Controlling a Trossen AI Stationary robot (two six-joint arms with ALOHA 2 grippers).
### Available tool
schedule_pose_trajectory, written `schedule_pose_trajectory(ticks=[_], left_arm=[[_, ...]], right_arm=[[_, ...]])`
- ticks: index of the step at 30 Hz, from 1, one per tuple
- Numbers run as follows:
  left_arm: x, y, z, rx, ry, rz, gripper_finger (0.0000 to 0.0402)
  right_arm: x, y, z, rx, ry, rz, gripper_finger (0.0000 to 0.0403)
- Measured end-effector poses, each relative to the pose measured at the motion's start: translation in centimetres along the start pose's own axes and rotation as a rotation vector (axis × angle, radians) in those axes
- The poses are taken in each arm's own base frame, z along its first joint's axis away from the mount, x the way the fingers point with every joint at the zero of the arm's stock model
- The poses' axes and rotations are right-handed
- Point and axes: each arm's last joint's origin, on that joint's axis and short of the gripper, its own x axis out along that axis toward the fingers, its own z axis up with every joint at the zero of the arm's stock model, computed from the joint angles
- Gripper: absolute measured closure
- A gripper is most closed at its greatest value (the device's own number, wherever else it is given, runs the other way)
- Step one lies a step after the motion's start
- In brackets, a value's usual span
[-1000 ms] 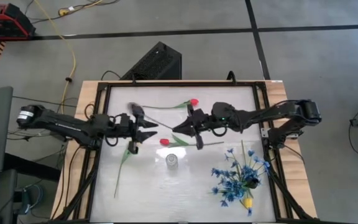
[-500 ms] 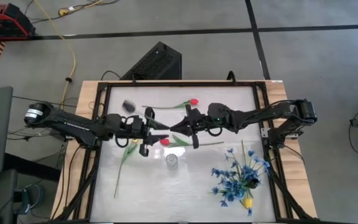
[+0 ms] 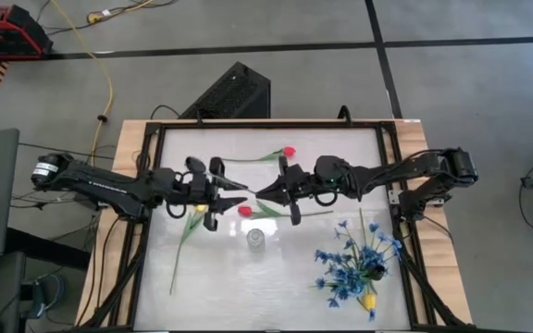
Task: Sort flowers into vase by color
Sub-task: Put the black flower into the blue vase
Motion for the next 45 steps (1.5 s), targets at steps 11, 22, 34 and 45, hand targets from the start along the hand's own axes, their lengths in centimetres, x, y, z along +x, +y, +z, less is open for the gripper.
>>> schedule_pose_trajectory(ticks=[11,22,34,45], left_arm=[[-0.1,0.0,0.6,-0.005,-0.06,0.023,0.0276],[-0.1,0.3,1.3,-0.007,-0.128,0.095,0.0288],[-0.1,0.2,1.2,-0.012,-0.122,0.085,0.0399],[-1.5,-0.7,2.0,-0.078,-0.046,-0.024,0.0401]], right_arm=[[0.0,0.0,0.0,0.0,-0.008,-0.046,0.0374],[0.0,0.0,0.0,0.001,-0.008,-0.046,0.0372],[-0.1,0.5,0.1,0.002,0.005,0.02,0.0316],[-7.6,3.2,2.3,0.109,0.424,0.096,0.0212]])
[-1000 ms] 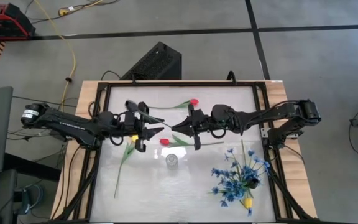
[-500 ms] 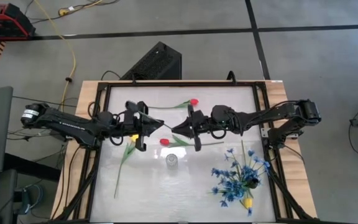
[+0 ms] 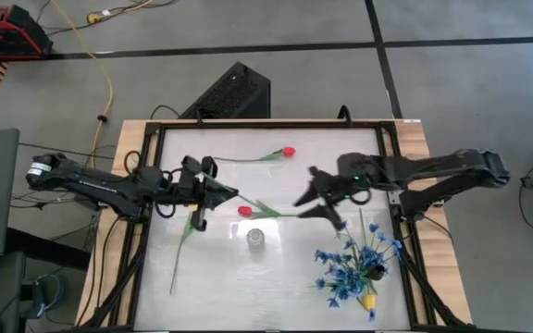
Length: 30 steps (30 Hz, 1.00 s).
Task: Sort flowers into vase by color
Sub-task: Put the black flower into the blue vase
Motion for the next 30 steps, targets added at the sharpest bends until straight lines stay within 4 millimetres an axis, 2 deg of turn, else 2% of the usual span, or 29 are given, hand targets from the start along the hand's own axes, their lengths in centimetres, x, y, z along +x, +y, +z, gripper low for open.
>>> schedule_pose_trajectory(ticks=[5,12,20,27,30], left_arm=[[0.2,-1.8,-1.0,-0.016,0.041,-0.063,0.0401],[2.9,-5.1,-5.0,-0.04,0.07,-0.158,0.0401],[9.5,-10.0,-7.2,0.067,0.093,-0.254,0.0401],[14.4,-11.7,-10.3,0.08,0.11,-0.302,0.0401],[15.9,-12.2,-10.7,0.102,0.092,-0.316,0.0401]], right_arm=[[-3.7,3.0,-1.5,0.029,0.127,-0.123,0.0218],[-6.6,6.0,-2.0,-0.028,0.037,-0.336,0.024],[-6.8,6.7,-3.8,-0.012,0.037,-0.37,0.0258],[-6.7,6.8,-4.2,0.001,0.049,-0.363,0.0266],[-6.7,6.8,-4.2,-0.003,0.051,-0.363,0.0266]])
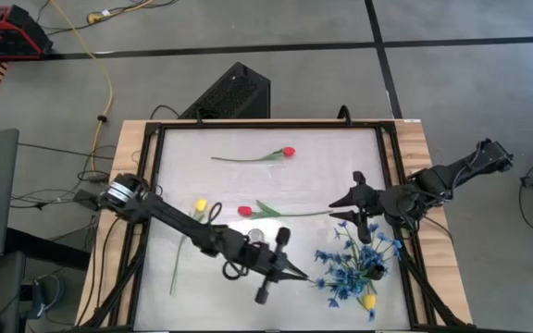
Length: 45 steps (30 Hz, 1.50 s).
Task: Sort flowers into vase by color
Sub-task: Put the black flower into the blue vase
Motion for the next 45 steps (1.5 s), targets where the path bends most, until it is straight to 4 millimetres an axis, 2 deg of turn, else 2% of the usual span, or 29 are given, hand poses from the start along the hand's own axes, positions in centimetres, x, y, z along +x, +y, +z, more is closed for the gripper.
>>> schedule_pose_trajectory(ticks=[5,14,20,32,38,45], left_arm=[[2.2,0.0,0.6,0.048,-0.049,0.0,0.0401],[5.3,1.2,-1.7,0.085,0.031,0.027,0.0401],[5.5,2.2,-1.3,0.09,0.012,0.038,0.0401],[5.5,3.0,-1.2,0.045,-0.014,0.021,0.0401],[6.0,2.8,-3.1,0.035,-0.022,0.014,0.0401],[6.0,3.4,-3.4,0.033,-0.006,0.026,0.0401]], right_arm=[[0.0,0.0,0.0,-0.006,0.002,-0.001,0.0266],[0.0,0.0,0.0,-0.014,0.004,0.002,0.0266],[0.0,0.0,-0.1,-0.015,0.007,0.004,0.0266],[0.0,0.0,-0.1,-0.016,0.008,0.002,0.0266],[0.0,0.0,0.0,-0.014,0.005,0.003,0.0266],[0.0,0.0,0.0,-0.005,0.002,0.005,0.0266]])
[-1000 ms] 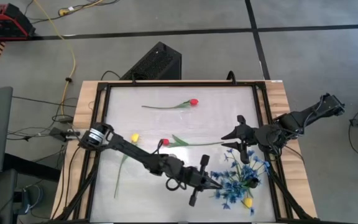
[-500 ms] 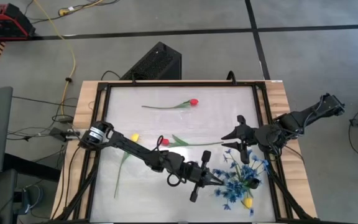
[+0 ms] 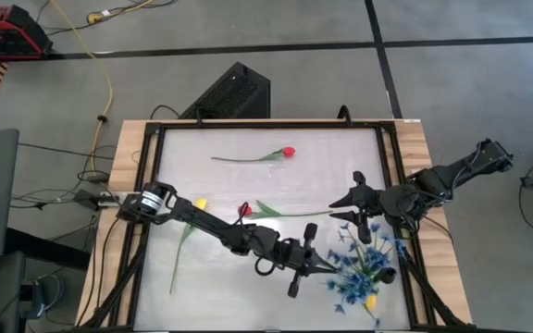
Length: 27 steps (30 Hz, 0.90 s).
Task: Sort flowers into vase by color
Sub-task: Put the black flower into the blue vase
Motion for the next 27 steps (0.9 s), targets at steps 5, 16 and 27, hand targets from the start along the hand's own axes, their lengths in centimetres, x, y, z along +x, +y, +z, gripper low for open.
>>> schedule_pose_trajectory(ticks=[5,16,27], left_arm=[[0.0,0.0,0.1,0.004,-0.014,0.002,0.0401],[0.0,0.1,0.4,0.008,-0.046,-0.013,0.0401],[0.0,0.1,0.4,0.023,-0.042,-0.014,0.0401]], right_arm=[[0.0,0.0,0.0,0.0,0.0,0.0,0.0266],[0.0,0.1,-0.1,0.028,0.011,0.003,0.0266],[-0.5,1.1,-0.3,0.046,-0.011,0.039,0.0266]])
